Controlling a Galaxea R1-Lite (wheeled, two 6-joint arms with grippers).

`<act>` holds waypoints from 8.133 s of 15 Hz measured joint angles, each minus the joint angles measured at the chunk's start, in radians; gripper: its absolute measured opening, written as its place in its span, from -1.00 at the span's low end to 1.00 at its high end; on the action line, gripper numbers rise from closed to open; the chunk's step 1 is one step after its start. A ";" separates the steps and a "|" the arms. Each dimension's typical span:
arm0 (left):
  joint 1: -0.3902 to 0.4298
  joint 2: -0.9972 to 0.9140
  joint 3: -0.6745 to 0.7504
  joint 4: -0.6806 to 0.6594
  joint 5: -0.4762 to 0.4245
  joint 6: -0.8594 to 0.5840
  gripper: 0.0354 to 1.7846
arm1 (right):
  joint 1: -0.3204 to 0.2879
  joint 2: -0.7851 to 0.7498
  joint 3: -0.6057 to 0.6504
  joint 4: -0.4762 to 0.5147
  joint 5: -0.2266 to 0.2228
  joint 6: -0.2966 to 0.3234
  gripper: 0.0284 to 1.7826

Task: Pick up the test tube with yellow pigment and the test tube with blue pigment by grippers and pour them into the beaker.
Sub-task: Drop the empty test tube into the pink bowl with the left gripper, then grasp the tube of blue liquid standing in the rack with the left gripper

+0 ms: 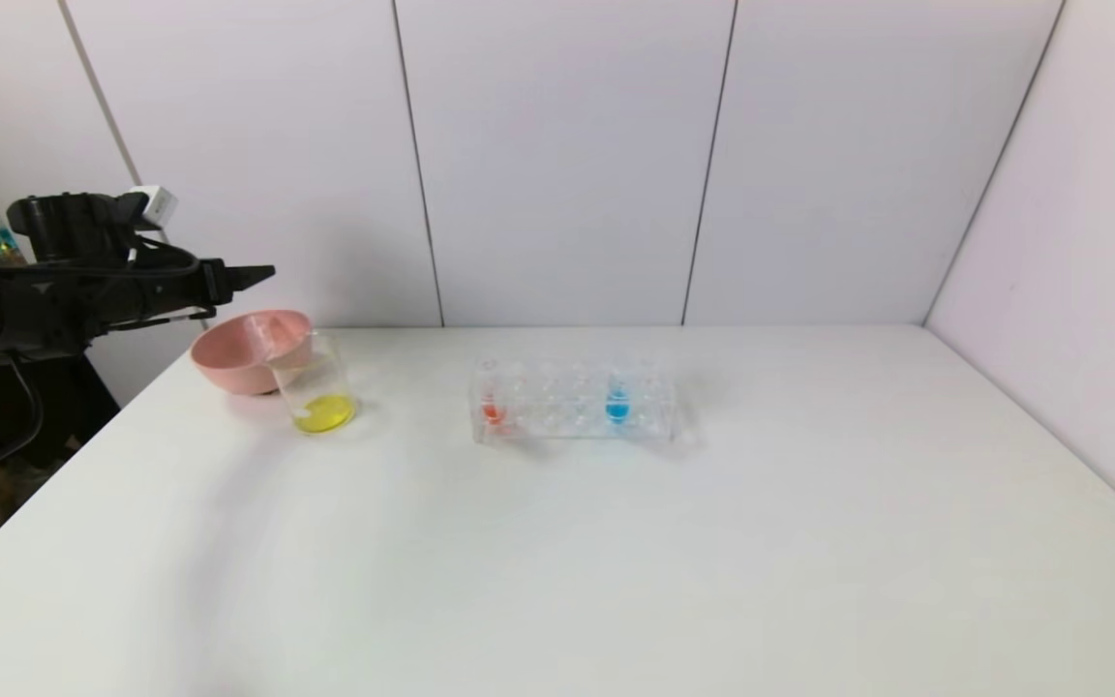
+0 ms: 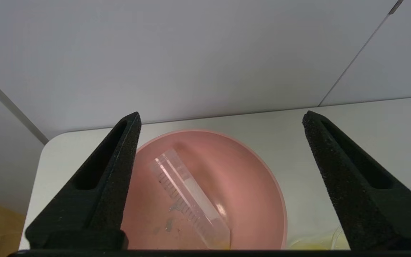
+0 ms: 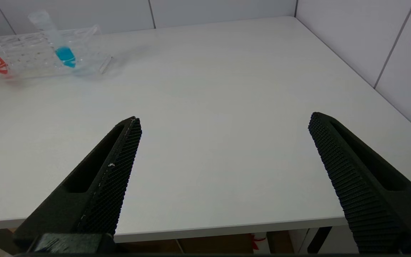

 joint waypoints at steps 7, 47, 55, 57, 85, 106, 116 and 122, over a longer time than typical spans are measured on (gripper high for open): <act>-0.001 -0.085 0.053 0.005 0.000 -0.004 0.99 | 0.000 0.000 0.000 0.000 0.000 0.000 0.92; -0.558 -0.901 0.826 -0.019 0.602 -0.192 0.99 | 0.000 0.000 0.000 0.000 0.000 0.000 0.92; -0.749 -0.940 0.981 -0.107 0.629 -0.203 0.99 | 0.000 0.000 0.000 0.000 0.000 0.000 0.92; -0.839 -0.924 1.003 -0.145 0.676 -0.214 0.99 | 0.000 0.000 0.000 0.000 0.000 0.000 0.92; -1.101 -0.085 0.706 -0.691 0.923 -0.240 0.99 | 0.000 0.000 0.000 0.000 0.000 0.000 0.92; -1.052 0.137 0.352 -0.616 0.942 -0.224 0.99 | 0.000 0.000 0.000 0.000 0.000 0.000 0.92; -1.055 0.156 0.323 -0.610 0.936 -0.180 -0.24 | 0.000 0.000 0.000 0.000 0.000 0.000 0.92; -1.054 0.160 0.307 -0.609 0.939 -0.173 -0.53 | 0.000 0.000 0.000 0.000 0.000 0.000 0.92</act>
